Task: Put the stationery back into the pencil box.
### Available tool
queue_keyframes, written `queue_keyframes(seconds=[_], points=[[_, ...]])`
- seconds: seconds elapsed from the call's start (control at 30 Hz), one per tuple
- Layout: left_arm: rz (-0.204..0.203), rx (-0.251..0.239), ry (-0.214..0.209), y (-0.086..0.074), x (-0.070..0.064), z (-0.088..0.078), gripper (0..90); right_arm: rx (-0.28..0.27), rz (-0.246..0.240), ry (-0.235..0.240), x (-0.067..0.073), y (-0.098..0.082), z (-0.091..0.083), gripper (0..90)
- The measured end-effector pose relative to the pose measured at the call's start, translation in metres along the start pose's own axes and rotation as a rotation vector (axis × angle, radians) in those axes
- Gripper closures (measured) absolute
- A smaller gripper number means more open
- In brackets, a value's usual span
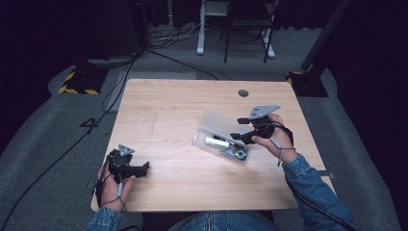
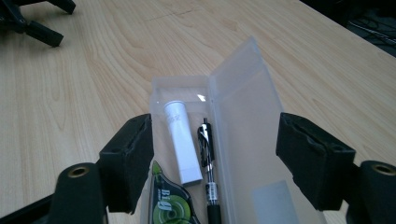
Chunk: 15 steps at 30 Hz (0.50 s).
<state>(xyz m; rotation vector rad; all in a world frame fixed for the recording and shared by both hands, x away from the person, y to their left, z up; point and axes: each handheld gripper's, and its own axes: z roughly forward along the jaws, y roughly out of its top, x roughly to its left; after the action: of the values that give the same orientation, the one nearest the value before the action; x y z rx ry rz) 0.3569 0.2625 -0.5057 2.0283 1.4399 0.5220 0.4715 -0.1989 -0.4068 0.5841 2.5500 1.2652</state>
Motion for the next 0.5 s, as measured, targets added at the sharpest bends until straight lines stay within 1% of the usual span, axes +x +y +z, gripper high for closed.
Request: queue_keyframes(seconds=[0.1, 0.17, 0.23, 0.27, 0.4, 0.5], points=[[0.0, 0.0, 0.0, 0.0, 0.0, 0.0, 0.1, 0.0, 0.002, -0.013, -0.003, -0.004, -0.008, 25.2], [0.0, 0.0, 0.0, 0.0, 0.0, 0.0, 0.1, -0.003, 0.006, -0.02, -0.004, -0.005, -0.01, 25.0], [-0.001, 0.0, 0.0, 0.0, 0.0, 0.0, 0.1, -0.007, 0.015, -0.03, -0.006, -0.007, -0.016, 23.9], [0.0, 0.0, 0.0, 0.0, 0.0, 0.0, 0.1, -0.011, 0.021, -0.038, -0.007, -0.009, -0.021, 22.5], [0.0, 0.0, 0.0, 0.0, 0.0, 0.0, 0.1, -0.012, 0.024, -0.049, -0.008, -0.012, -0.028, 21.6], [0.0, 0.0, 0.0, 0.0, 0.0, 0.0, 0.1, -0.006, 0.032, -0.061, -0.008, -0.019, -0.037, 20.4]])
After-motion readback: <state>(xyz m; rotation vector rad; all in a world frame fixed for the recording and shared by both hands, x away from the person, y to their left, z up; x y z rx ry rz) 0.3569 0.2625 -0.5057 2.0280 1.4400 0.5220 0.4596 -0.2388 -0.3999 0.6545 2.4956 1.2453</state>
